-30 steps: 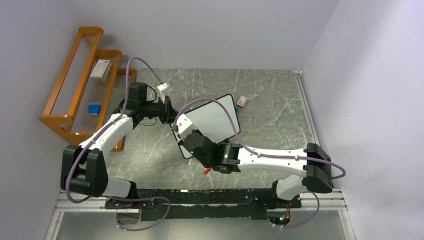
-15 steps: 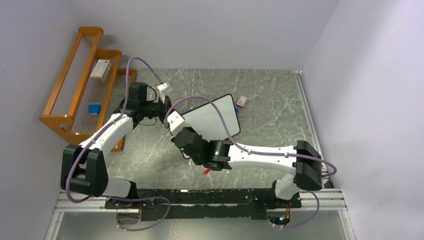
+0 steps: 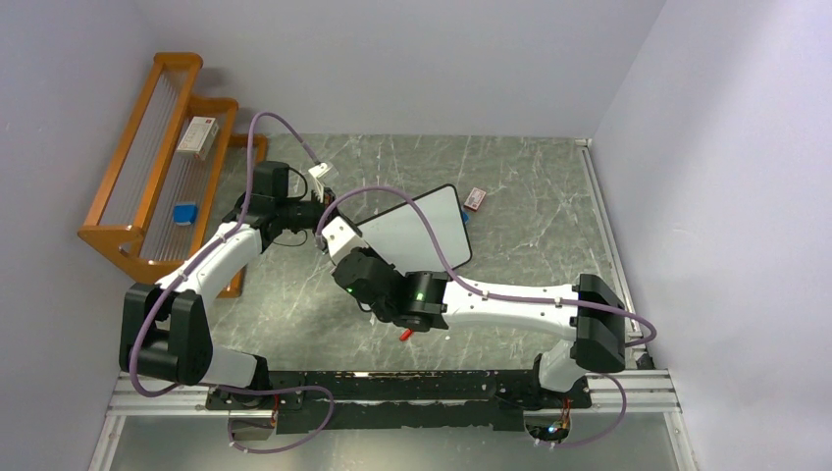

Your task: Write a sentence on the whiteboard

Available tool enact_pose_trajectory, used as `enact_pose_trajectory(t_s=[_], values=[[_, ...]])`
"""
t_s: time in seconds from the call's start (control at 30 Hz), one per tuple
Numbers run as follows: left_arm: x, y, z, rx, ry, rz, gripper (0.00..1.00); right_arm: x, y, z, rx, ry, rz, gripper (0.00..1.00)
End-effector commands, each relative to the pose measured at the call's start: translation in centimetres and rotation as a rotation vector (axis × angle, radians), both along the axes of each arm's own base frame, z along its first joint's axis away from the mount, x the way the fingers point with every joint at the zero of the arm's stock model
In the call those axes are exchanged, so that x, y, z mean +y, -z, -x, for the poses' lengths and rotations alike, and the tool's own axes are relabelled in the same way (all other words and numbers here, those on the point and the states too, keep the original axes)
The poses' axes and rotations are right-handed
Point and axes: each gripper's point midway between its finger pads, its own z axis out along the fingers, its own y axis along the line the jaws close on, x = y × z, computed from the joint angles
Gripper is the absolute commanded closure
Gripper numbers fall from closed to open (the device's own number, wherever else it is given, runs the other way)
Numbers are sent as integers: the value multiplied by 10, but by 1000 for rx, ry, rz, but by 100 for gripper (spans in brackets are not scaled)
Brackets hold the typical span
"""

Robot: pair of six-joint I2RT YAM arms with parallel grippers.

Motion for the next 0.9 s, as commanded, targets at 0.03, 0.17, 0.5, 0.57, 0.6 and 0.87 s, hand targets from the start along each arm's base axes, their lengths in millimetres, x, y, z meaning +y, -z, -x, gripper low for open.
enact_pose_trajectory(t_s=[0.03, 0.17, 0.5, 0.57, 0.6, 0.87], values=[[0, 24, 6, 52, 0, -52, 95, 6, -2, 2, 19, 1, -5, 100], [-1, 24, 6, 53, 2, -50, 95, 8, -2, 0, 15, 2, -2, 100], [-1, 24, 6, 52, 7, -46, 95, 9, -1, -3, 1, 18, 1, 100], [-1, 23, 6, 51, 6, -47, 95, 9, 1, -3, 2, 16, 4, 100], [-1, 24, 6, 53, 6, -48, 95, 9, 1, -3, 3, 16, 5, 100], [-1, 24, 7, 56, 8, -47, 95, 10, 6, -4, 4, 23, 28, 100]])
